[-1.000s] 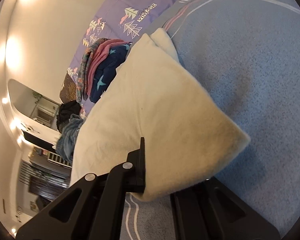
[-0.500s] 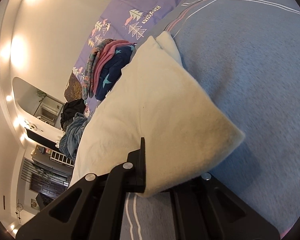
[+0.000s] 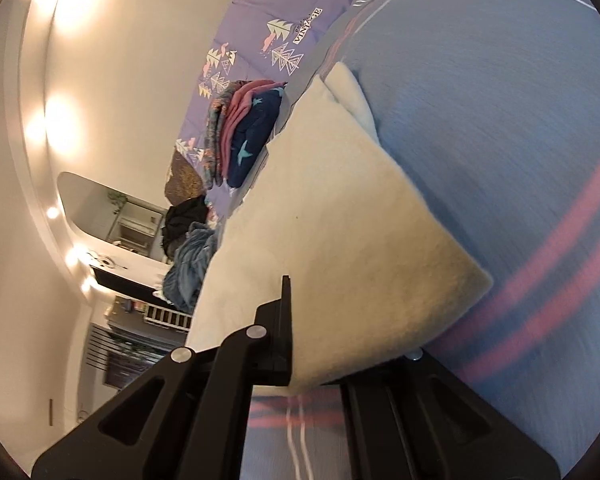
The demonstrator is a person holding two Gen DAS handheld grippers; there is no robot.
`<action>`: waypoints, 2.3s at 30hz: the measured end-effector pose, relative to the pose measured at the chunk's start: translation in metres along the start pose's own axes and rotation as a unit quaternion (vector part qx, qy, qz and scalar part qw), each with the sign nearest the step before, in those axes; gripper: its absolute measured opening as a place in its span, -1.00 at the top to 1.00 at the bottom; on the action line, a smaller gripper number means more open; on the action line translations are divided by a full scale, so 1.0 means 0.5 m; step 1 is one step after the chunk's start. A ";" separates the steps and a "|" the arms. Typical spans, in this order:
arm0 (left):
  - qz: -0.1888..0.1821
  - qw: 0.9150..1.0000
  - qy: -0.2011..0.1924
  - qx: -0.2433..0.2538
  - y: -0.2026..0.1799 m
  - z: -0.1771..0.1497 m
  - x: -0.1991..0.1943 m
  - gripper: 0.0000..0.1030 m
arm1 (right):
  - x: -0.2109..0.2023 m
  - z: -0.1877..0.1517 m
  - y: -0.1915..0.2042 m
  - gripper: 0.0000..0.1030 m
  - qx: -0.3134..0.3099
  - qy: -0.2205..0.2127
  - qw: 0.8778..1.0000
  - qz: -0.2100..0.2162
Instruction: Fold small clothes
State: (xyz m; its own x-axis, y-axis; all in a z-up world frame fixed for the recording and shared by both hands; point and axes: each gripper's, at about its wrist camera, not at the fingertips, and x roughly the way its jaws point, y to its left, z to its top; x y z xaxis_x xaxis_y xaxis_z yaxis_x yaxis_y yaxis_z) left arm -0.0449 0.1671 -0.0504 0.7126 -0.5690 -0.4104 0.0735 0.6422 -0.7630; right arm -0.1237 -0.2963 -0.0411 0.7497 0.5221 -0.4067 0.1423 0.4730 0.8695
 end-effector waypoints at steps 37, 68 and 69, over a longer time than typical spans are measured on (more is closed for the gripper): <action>-0.108 0.973 0.061 0.195 -0.205 -0.166 -0.138 -0.61 | -0.184 -0.121 -0.038 0.02 -0.026 -0.113 0.993 -0.025; -0.149 0.956 0.251 0.043 -0.239 -0.129 0.270 -0.73 | 0.024 -0.306 0.206 0.87 -0.381 -0.023 0.919 -0.099; -0.144 0.957 0.250 0.034 -0.234 -0.126 0.277 -0.68 | 0.022 -0.302 0.205 0.87 -0.375 -0.024 0.922 -0.095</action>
State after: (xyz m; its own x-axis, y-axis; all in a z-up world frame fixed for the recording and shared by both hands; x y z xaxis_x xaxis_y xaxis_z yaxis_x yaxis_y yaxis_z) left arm 0.0013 -0.0193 -0.0498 0.2336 -0.8912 -0.3889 0.2736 0.4441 -0.8532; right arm -0.1987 -0.1350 0.0014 0.7871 0.3566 -0.5033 -0.1995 0.9193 0.3392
